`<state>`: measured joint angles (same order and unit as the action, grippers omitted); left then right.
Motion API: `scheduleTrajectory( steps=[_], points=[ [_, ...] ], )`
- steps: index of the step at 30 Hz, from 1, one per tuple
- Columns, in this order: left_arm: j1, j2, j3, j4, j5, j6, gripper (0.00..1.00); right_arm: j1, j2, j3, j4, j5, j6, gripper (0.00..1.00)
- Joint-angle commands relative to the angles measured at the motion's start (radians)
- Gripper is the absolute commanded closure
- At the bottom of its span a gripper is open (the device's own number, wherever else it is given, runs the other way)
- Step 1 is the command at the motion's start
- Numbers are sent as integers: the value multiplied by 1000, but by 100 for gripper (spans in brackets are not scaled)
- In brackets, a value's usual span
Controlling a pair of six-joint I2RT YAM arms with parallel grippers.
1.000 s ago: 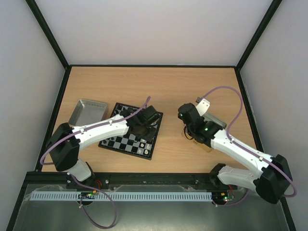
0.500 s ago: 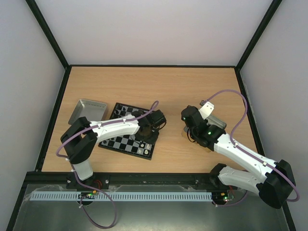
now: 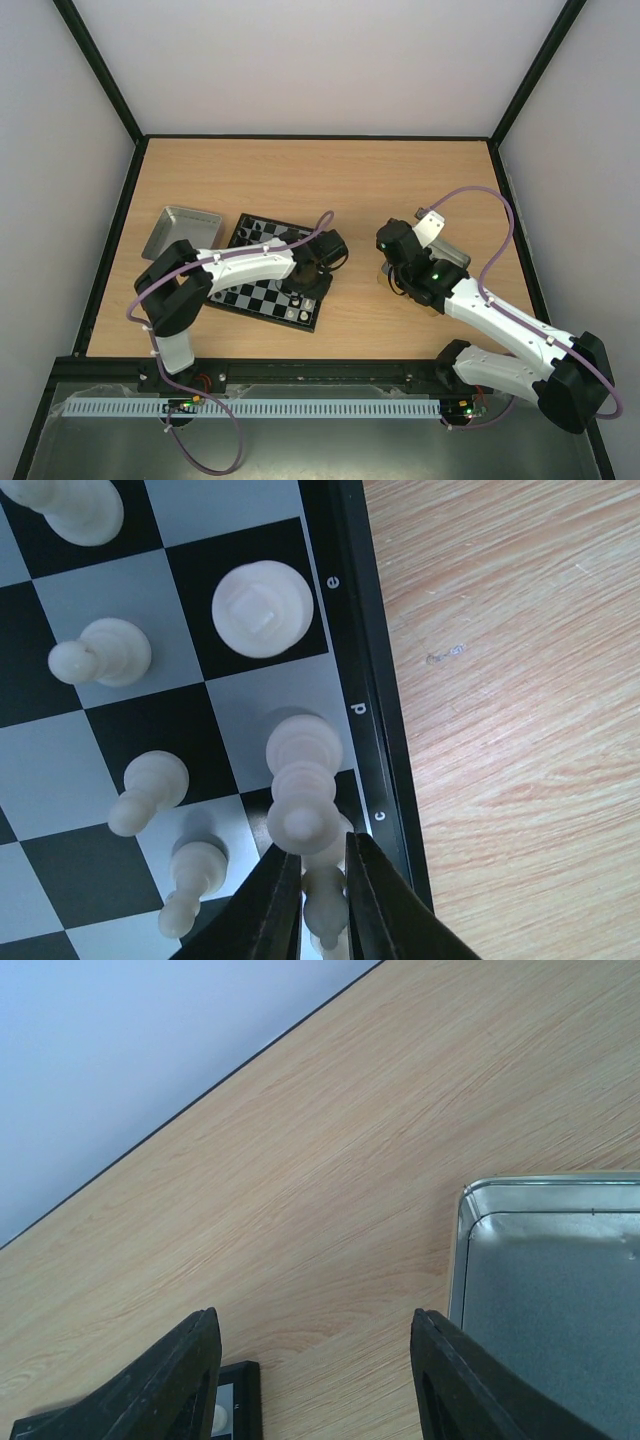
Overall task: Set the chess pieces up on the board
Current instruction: Place the chess piece on the chessboard.
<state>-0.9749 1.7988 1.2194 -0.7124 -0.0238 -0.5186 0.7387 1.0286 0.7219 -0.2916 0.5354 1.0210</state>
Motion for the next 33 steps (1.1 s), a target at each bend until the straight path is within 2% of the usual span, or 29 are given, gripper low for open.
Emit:
scheduleTrajectory(
  steps=[1, 6, 17, 25, 28, 33],
  points=[
    [-4, 19, 13, 3, -24, 6, 84, -4, 3, -13, 15, 30, 10, 49],
    [-4, 25, 9, 5, -24, 5, 81, -4, 5, -11, 14, 24, 10, 49],
    [-4, -64, 27, -29, 3, 12, 55, -4, -11, -6, 14, 15, 8, 48],
    [2, -194, 33, -55, -32, 10, 46, -4, -14, 11, 3, -25, -4, 46],
    [33, -281, 19, -23, -56, 11, 41, -4, -5, 22, 4, -55, -10, 45],
    [181, -457, -52, 91, -82, 30, 37, -4, 33, 52, 9, -118, -31, 45]
  ],
)
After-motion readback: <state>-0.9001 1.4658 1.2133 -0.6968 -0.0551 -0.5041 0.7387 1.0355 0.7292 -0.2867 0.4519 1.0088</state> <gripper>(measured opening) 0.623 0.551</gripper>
